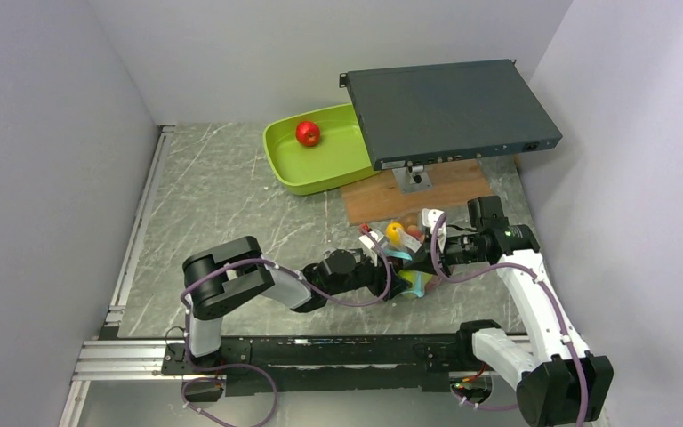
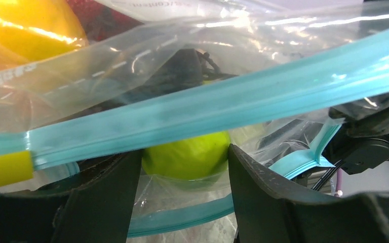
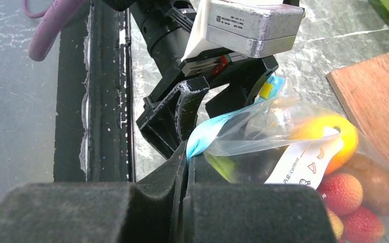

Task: Open the zip-top bag and remove the fake food
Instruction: Pick up the fake fruit from the zipper food storage bag.

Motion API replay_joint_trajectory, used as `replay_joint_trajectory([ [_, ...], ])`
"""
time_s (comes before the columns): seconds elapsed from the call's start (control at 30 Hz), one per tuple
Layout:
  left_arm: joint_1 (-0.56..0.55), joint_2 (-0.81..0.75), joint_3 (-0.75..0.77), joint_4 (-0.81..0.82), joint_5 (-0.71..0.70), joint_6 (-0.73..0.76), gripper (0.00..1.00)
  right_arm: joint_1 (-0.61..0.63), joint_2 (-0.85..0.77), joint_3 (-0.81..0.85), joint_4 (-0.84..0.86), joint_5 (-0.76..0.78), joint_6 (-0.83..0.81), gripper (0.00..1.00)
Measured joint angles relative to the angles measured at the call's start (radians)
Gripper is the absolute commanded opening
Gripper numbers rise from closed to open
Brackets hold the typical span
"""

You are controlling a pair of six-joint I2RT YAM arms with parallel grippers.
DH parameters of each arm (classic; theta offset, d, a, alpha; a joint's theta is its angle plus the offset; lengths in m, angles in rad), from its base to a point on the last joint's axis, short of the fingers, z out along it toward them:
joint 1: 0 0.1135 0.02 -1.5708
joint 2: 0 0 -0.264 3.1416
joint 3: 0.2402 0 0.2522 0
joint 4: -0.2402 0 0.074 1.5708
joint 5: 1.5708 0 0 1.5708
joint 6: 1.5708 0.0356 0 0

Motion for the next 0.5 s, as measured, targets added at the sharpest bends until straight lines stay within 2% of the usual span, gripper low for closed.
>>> replay_joint_trajectory([
  [0.1,0.002,0.000,0.000,0.000,0.005,0.000,0.65,-0.008,0.000,0.005,-0.017,-0.004,-0.021,0.00],
  [0.27,0.002,0.000,0.002,-0.005,0.019,0.003,0.76,-0.010,0.001,0.005,-0.024,-0.017,-0.031,0.00],
  [0.37,0.002,0.005,0.014,-0.018,0.023,0.005,0.78,-0.010,0.003,0.005,-0.024,-0.027,-0.027,0.00],
  [0.47,0.002,0.008,0.037,-0.055,0.023,0.008,0.74,-0.010,0.006,0.005,-0.022,-0.029,-0.017,0.00],
  [0.5,0.001,0.011,0.049,-0.071,0.023,0.009,0.65,-0.010,0.006,0.005,-0.022,-0.029,-0.014,0.00],
])
